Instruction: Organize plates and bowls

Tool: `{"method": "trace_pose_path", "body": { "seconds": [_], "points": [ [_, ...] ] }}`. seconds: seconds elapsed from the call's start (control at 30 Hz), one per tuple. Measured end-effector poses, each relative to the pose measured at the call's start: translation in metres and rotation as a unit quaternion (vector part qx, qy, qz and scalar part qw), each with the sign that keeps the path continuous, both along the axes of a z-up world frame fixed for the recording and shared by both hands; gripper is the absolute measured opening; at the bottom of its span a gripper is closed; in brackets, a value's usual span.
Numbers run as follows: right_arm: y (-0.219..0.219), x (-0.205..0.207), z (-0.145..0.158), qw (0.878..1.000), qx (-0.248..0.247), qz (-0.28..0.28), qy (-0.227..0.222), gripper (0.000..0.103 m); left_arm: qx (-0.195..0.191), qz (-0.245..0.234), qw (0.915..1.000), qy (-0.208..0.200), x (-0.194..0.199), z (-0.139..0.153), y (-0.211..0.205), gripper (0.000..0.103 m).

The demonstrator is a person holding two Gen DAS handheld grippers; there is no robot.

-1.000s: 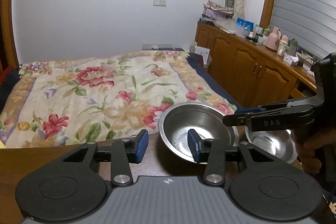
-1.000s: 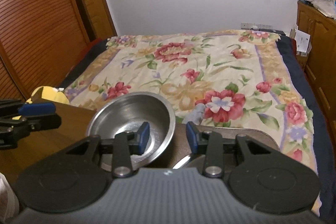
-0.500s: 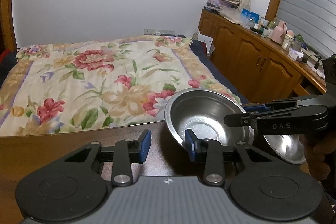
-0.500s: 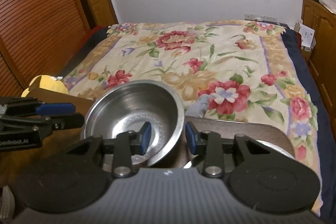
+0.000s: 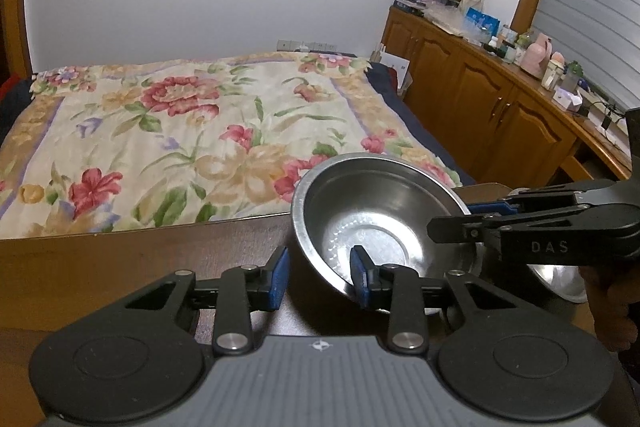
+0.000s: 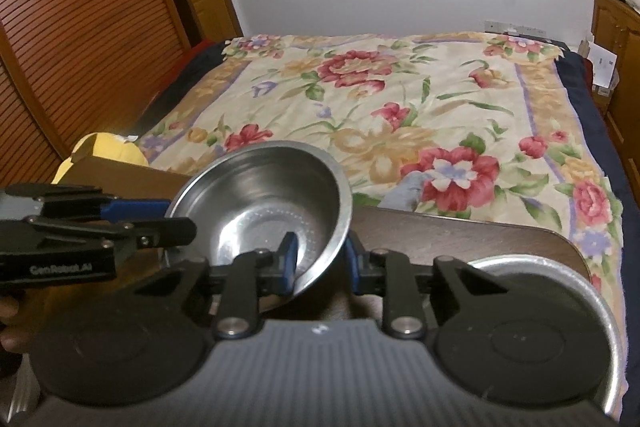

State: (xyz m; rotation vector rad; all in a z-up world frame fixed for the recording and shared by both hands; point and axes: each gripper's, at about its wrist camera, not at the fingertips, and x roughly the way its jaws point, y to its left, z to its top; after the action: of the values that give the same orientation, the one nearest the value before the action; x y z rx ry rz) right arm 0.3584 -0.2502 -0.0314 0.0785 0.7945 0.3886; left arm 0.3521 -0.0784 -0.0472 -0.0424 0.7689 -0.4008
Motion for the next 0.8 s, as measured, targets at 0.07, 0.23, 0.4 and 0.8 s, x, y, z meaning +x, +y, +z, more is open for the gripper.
{"method": "trace_pose_path", "body": {
  "seconds": [0.07, 0.23, 0.4, 0.8],
  "points": [
    [0.001, 0.0, -0.001, 1.0, 0.002, 0.002, 0.003, 0.027, -0.004, 0.0, 1.0, 0.004, 0.001, -0.002, 0.002, 0.027],
    [0.003, -0.005, 0.001, 1.0, 0.005, 0.011, 0.008, 0.021, 0.001, 0.004, 0.9999, 0.013, -0.004, 0.001, 0.003, 0.019],
    [0.001, -0.016, 0.017, 1.0, 0.021, 0.01, -0.004, 0.018, -0.008, 0.002, 1.0, -0.004, -0.017, 0.022, 0.01, 0.017],
    [0.0, -0.056, 0.053, 0.999, 0.032, -0.01, -0.029, 0.018, -0.038, -0.01, 0.9987, -0.033, -0.064, 0.062, 0.019, 0.018]
  ]
}}
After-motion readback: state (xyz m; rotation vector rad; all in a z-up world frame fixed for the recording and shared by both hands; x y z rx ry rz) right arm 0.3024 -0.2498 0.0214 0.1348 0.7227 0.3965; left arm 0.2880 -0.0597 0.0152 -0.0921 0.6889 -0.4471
